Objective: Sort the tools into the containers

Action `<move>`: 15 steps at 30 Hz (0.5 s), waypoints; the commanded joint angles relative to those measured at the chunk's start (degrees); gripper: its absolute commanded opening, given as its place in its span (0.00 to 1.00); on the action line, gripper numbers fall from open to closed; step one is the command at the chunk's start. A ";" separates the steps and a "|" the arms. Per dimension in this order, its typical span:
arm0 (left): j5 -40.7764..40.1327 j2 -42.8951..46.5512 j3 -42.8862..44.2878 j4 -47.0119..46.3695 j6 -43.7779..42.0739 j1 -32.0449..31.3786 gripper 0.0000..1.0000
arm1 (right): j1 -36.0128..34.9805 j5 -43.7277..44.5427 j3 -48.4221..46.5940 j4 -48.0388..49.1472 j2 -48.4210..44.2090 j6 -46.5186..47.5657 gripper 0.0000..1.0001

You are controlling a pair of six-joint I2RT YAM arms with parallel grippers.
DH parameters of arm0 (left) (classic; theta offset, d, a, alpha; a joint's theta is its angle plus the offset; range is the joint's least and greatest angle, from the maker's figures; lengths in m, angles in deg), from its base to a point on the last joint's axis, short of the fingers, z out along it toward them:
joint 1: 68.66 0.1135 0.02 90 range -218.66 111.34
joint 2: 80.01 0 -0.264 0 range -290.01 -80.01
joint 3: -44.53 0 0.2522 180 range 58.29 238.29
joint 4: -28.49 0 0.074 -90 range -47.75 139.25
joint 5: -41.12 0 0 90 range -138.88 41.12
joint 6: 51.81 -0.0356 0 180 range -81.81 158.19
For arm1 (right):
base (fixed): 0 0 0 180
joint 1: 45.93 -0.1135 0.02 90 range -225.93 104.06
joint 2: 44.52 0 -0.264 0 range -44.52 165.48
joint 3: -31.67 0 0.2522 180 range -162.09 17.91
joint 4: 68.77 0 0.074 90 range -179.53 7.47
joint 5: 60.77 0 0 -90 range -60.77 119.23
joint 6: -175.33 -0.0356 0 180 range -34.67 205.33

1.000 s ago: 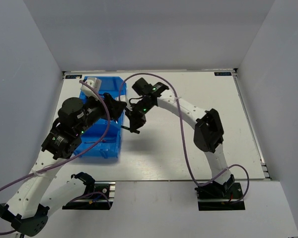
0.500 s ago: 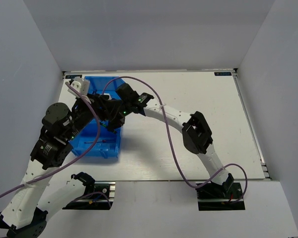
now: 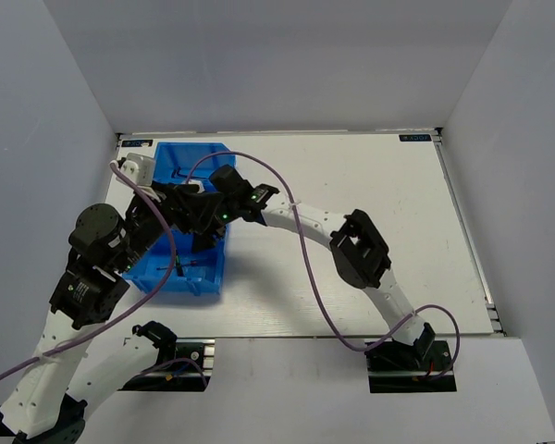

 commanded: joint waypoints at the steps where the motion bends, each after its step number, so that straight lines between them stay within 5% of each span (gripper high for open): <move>1: -0.34 0.43 -1.34 -0.81 1.81 -0.19 0.76 | 1.49 -0.38 2.46 0.65 -7.39 -2.49 0.55; 5: 0.97 0.96 -3.54 -2.92 3.65 -0.19 0.64 | 4.38 3.91 6.60 -5.13 -15.03 -2.06 0.68; 6: 1.67 0.96 -3.54 -2.92 3.66 -0.19 0.42 | 5.18 7.75 8.70 -5.85 -16.26 -0.15 0.71; 9: 2.99 -0.79 -5.12 -3.45 5.06 -0.19 0.00 | 8.25 13.64 15.63 -10.33 -22.94 4.76 0.86; 15: 8.79 -5.27 -10.65 -6.87 5.59 -0.19 0.02 | 12.30 30.97 22.21 -27.39 -31.46 11.72 0.90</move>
